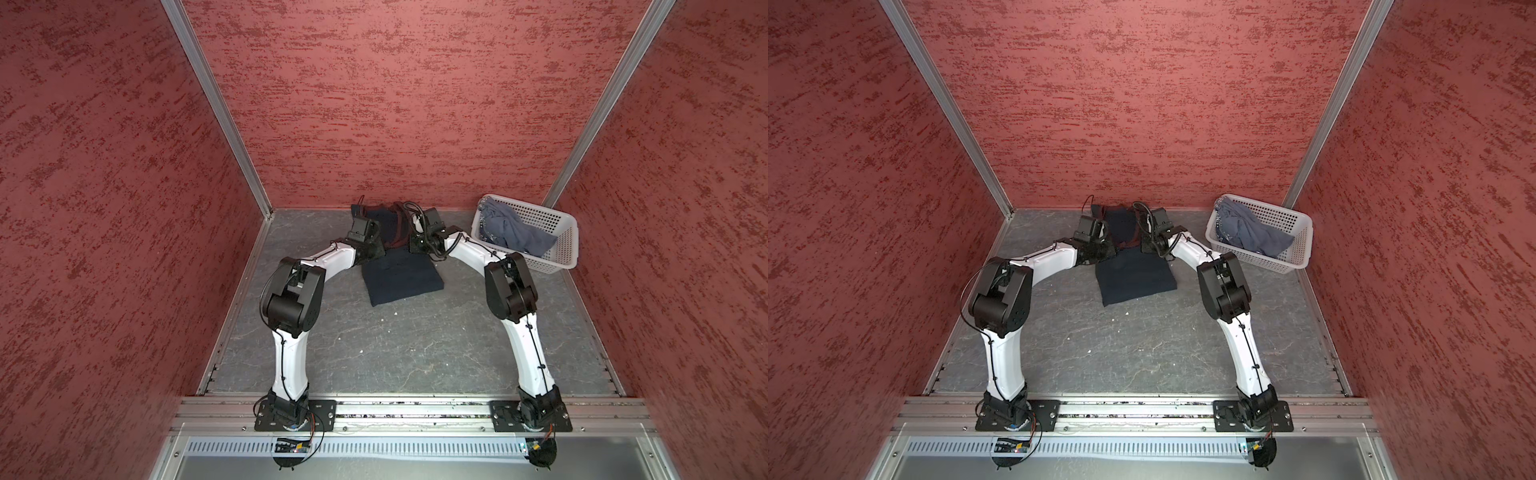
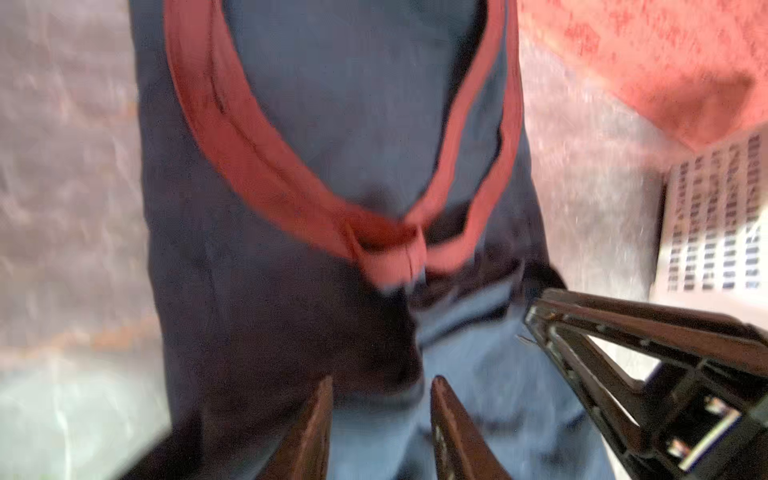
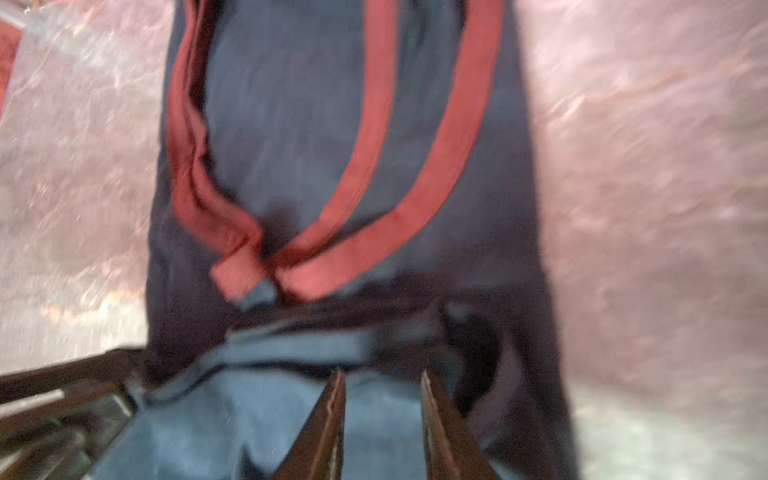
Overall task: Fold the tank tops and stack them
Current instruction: 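Lay the folded hem down near the neckline and open both grippers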
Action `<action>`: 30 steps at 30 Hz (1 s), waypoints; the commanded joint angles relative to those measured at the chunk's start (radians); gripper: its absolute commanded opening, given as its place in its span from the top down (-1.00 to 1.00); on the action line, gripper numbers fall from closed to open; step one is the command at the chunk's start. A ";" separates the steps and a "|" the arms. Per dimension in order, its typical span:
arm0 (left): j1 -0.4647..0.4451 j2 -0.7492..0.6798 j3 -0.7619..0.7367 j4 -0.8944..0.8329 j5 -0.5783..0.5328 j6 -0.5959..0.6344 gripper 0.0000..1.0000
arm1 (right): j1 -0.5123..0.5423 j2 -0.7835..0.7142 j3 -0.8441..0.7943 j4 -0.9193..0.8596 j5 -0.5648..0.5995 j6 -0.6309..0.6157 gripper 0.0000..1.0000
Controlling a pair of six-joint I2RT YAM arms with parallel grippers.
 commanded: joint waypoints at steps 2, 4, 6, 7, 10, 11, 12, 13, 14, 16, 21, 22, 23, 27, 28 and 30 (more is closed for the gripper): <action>0.030 0.055 0.065 -0.061 0.030 0.039 0.16 | -0.021 0.046 0.133 -0.130 0.084 -0.041 0.35; 0.039 0.027 0.076 -0.085 0.051 0.061 0.10 | -0.021 0.028 0.157 -0.160 0.093 -0.061 0.32; 0.038 -0.019 0.085 -0.127 0.047 0.086 0.05 | -0.017 -0.015 0.141 -0.167 0.083 -0.071 0.28; 0.036 -0.048 0.088 -0.158 0.027 0.088 0.00 | -0.011 -0.043 0.119 -0.165 0.081 -0.075 0.26; 0.032 -0.147 0.034 -0.191 0.010 0.065 -0.06 | 0.023 -0.119 0.029 -0.131 0.070 -0.084 0.20; 0.028 -0.177 0.004 -0.185 0.009 0.054 -0.07 | 0.034 -0.133 0.003 -0.119 0.057 -0.084 0.19; 0.025 -0.209 -0.032 -0.176 0.005 0.039 -0.09 | 0.047 -0.142 -0.020 -0.104 0.034 -0.080 0.18; 0.020 -0.232 -0.070 -0.157 0.008 0.025 -0.10 | 0.055 -0.141 -0.036 -0.091 0.011 -0.075 0.18; 0.015 -0.244 -0.098 -0.134 0.012 0.017 -0.10 | 0.063 -0.137 -0.045 -0.081 -0.001 -0.069 0.18; 0.012 -0.238 -0.146 -0.071 0.040 -0.002 -0.10 | 0.076 -0.111 -0.049 -0.065 -0.026 -0.053 0.18; 0.012 -0.151 -0.141 0.004 0.092 -0.024 -0.09 | 0.069 -0.048 -0.015 -0.068 0.005 -0.043 0.15; 0.014 -0.129 -0.128 0.011 0.100 -0.024 -0.09 | 0.062 -0.030 0.001 -0.083 0.018 -0.043 0.15; 0.016 -0.109 -0.115 0.007 0.106 -0.027 -0.09 | 0.052 -0.015 0.015 -0.099 0.027 -0.039 0.15; 0.018 -0.010 -0.042 -0.047 0.143 -0.003 -0.09 | 0.013 0.017 0.009 -0.116 0.034 -0.018 0.12; 0.019 0.005 -0.036 -0.055 0.148 -0.001 -0.09 | 0.009 0.016 -0.005 -0.109 0.032 -0.015 0.11; 0.019 0.018 -0.052 -0.054 0.141 -0.002 -0.09 | 0.007 0.013 -0.033 -0.096 0.035 -0.014 0.11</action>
